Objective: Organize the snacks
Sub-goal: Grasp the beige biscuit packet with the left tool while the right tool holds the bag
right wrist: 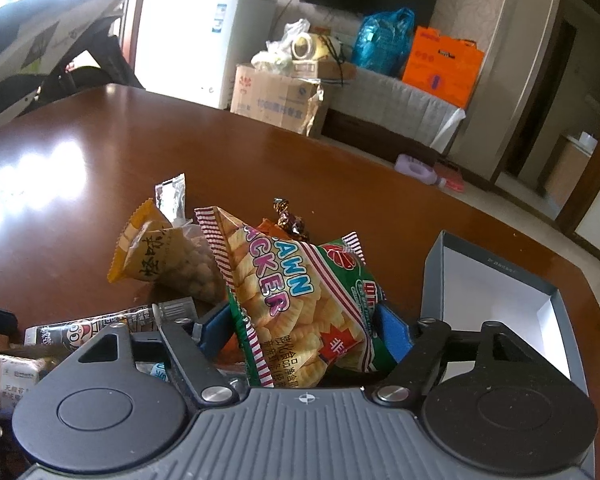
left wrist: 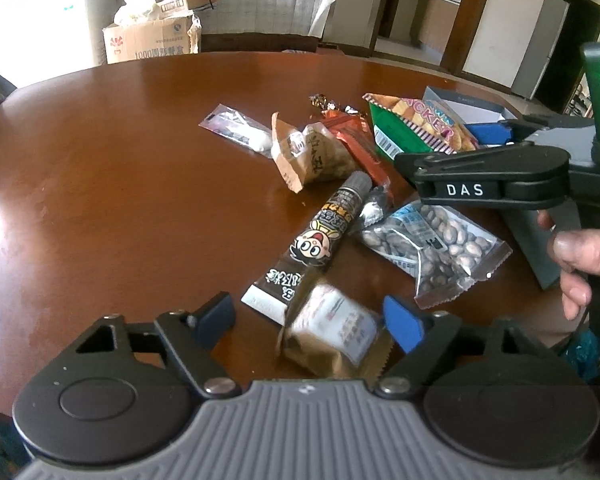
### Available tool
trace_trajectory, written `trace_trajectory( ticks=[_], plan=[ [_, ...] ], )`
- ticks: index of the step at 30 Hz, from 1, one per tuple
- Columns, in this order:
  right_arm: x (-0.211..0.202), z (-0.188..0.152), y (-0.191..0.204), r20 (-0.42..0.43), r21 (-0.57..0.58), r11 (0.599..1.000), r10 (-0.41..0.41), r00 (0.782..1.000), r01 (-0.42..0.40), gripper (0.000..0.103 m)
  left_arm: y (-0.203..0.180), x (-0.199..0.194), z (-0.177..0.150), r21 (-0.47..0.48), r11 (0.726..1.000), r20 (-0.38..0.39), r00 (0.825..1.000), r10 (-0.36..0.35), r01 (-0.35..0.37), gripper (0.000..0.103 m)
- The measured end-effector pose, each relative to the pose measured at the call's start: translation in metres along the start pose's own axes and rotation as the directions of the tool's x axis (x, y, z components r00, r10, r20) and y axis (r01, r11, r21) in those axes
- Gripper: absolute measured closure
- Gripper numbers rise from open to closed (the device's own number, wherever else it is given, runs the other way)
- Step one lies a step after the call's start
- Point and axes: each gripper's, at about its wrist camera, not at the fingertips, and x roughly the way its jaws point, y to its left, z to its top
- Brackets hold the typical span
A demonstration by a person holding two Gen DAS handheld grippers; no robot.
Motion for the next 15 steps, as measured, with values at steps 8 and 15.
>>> trace_trajectory(
  ticks=[8, 15],
  plan=[
    [-0.0021, -0.0002, -0.0060, 0.000, 0.024, 1.000, 0.015, 1.000, -0.015, 0.033, -0.0022, -0.0012, -0.0012, 0.018, 1.000, 0.003, 1.000, -0.003, 0.003, 0.039],
    [-0.0007, 0.0001, -0.0050, -0.002, 0.025, 1.000, 0.014, 1.000, -0.014, 0.033, -0.0021, -0.0041, -0.0019, 0.014, 0.999, -0.004, 0.999, -0.041, 0.041, 0.038]
  ],
)
